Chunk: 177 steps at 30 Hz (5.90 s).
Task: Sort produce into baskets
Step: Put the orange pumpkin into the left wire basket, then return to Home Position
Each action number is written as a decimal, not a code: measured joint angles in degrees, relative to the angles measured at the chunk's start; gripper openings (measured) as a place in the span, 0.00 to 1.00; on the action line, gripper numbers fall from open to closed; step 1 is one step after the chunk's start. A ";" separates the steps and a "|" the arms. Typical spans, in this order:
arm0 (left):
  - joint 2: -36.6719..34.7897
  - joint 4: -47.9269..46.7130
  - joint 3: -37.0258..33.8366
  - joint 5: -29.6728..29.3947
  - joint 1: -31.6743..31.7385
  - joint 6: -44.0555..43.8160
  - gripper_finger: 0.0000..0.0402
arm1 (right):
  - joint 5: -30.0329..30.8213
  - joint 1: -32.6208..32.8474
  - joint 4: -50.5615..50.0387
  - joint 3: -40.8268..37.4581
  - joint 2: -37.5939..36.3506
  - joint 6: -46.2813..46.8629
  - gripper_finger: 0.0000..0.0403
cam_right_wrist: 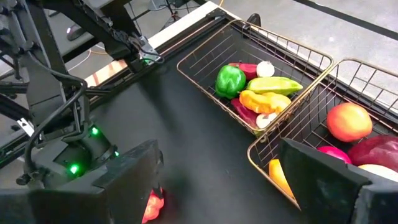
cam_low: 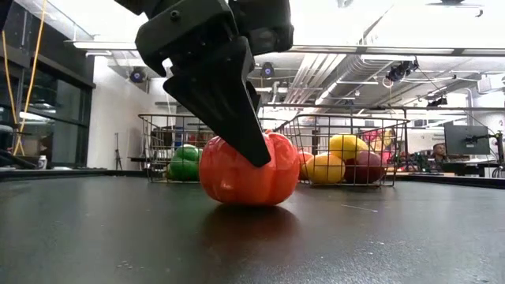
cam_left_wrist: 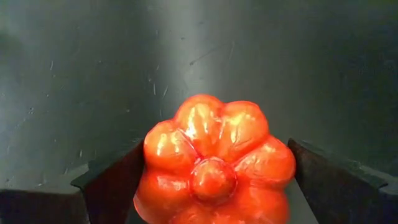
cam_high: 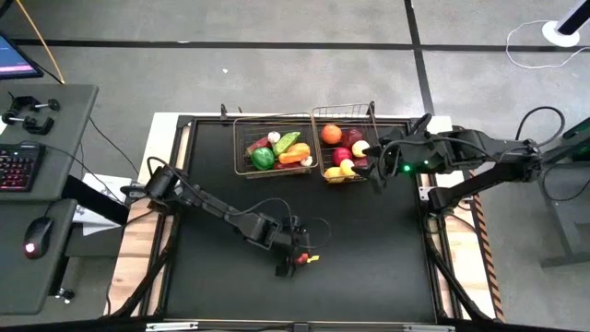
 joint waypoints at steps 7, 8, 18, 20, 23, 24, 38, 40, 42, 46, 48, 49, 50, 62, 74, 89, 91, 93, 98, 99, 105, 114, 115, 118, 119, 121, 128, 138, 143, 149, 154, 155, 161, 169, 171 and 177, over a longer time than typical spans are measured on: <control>0.00 -1.35 -0.33 1.33 0.09 -0.98 0.92 | 0.00 0.00 -0.04 0.00 0.00 0.00 0.80; -0.03 -2.38 -0.30 1.56 0.09 -1.30 0.91 | 0.00 0.00 -0.04 0.00 0.00 0.00 0.80; -12.08 -10.92 0.38 -2.82 2.57 2.83 0.75 | -0.04 0.00 -0.32 0.00 0.02 -0.02 0.80; -17.55 -11.86 0.61 -7.23 4.04 4.27 0.75 | -0.03 0.00 -0.56 0.00 0.02 -0.02 0.80; -25.56 -12.82 0.44 -14.69 6.59 6.64 0.75 | -0.04 0.00 -0.95 0.00 0.02 -0.02 0.80; -28.34 -12.63 0.44 -17.27 7.64 7.37 0.75 | -0.02 0.00 -1.03 0.00 0.02 0.00 0.80; -41.11 -10.20 -5.60 -11.60 37.33 0.18 0.78 | 12.98 -0.02 -0.05 -0.02 0.88 2.73 0.80; -39.95 -9.35 -7.08 -10.28 40.33 -4.14 0.78 | 12.93 -0.02 -0.02 -0.02 1.29 3.32 0.80; -39.18 -8.48 -7.10 -10.38 42.77 -9.44 0.78 | 12.37 -0.02 -0.52 -0.02 1.59 4.12 0.80; -38.58 -9.33 -7.12 -9.72 45.83 -12.70 0.80 | 11.34 -0.02 -1.75 -0.02 2.16 4.24 0.80; -38.62 -7.67 -7.12 -8.02 46.42 -9.82 0.81 | 10.98 -0.02 -2.08 -0.02 2.58 4.23 0.80; -38.66 -6.38 -7.08 -6.49 46.64 -8.33 0.82 | 10.95 -0.02 -2.12 -0.02 2.79 4.21 0.80; -38.66 -5.03 -7.06 -4.61 46.98 -7.15 0.82 | 10.95 -0.02 -2.12 -0.02 2.97 4.19 0.80; -38.57 -1.02 -7.01 0.21 48.68 -6.18 0.98 | 13.02 -0.04 -2.21 -0.02 3.87 3.52 0.80; -40.29 -1.08 -7.01 6.83 45.35 -8.26 0.99 | 12.32 -0.02 -4.04 -0.02 3.87 2.49 0.80; -54.13 40.18 -31.74 -1.71 18.05 -12.94 0.98 | -0.36 0.43 -10.59 -0.02 4.21 2.53 0.80; -57.21 43.64 -36.61 -4.22 16.17 -13.62 0.98 | -0.11 0.72 -10.96 -0.02 4.47 2.46 0.80; -60.76 44.48 -40.24 -6.30 15.50 -15.01 0.98 | 0.00 1.03 -11.54 -0.02 4.91 2.47 0.80; -70.10 44.39 -45.21 -5.62 16.36 -13.98 0.95 | 0.38 1.05 -11.89 -0.02 5.71 2.51 0.74; -72.12 44.14 -46.03 -5.12 16.56 -13.27 0.93 | 0.56 1.05 -12.50 -0.02 5.94 2.49 0.71; -84.70 42.86 -53.49 -5.14 17.17 -11.83 0.67 | 0.96 3.43 -19.17 -0.02 5.78 4.03 0.36; -99.19 45.79 -69.08 -5.19 17.14 -16.82 0.03 | 3.52 13.02 -28.06 -0.04 0.70 14.94 0.03; -100.44 46.37 -70.31 -5.81 17.14 -17.23 0.04 | 4.44 14.23 -28.36 -0.41 -0.36 16.92 0.02; -103.99 46.53 -72.90 -6.88 17.17 -17.53 0.03 | 5.40 17.38 -26.66 -4.70 -4.97 23.10 0.01; -104.86 46.51 -73.64 -7.05 17.16 -17.47 0.01 | 5.38 18.34 -24.78 -7.21 -6.78 24.91 0.01; -106.51 45.28 -74.57 -7.27 17.16 -17.42 0.01 | 4.87 20.00 -19.14 -13.75 -10.57 27.24 0.00; -107.93 43.20 -74.55 -7.52 17.16 -17.79 0.01 | 4.94 18.97 15.39 -37.90 -21.25 18.60 0.00; -107.93 43.06 -74.55 -7.66 17.16 -15.92 0.01 | -19.74 -5.80 53.17 -57.02 -27.14 -4.85 0.00; -107.93 43.02 -74.53 -7.66 17.16 -16.00 0.01 | -30.43 -14.84 55.94 -59.76 -28.01 -13.10 0.00; -107.93 42.96 -74.53 -7.66 17.16 -15.98 0.01 | -35.21 -17.69 55.77 -63.70 -30.65 -17.94 0.00; -107.93 42.96 -74.53 -7.66 17.16 -16.00 0.01 | -34.57 -17.68 57.46 -70.07 -36.55 -15.24 0.00; -107.93 42.96 -74.53 -7.66 17.16 -15.97 0.01 | -34.05 -17.66 58.38 -71.41 -38.22 -14.21 0.00; -107.93 42.96 -74.51 -7.66 17.15 -15.94 0.01 | -29.40 -17.66 59.60 -75.45 -47.44 -15.81 0.00; -107.93 42.96 -74.51 -7.66 17.16 -15.80 0.01 | -26.06 -17.66 60.25 -79.89 -54.57 -19.61 0.00; -107.92 42.95 -74.51 -7.66 17.15 -15.98 0.01 | -26.10 -17.66 60.39 -80.78 -55.69 -19.61 0.00; -107.93 42.96 -74.51 -7.66 17.15 -15.99 0.01 | -26.13 -17.66 60.96 -82.43 -58.40 -19.39 0.00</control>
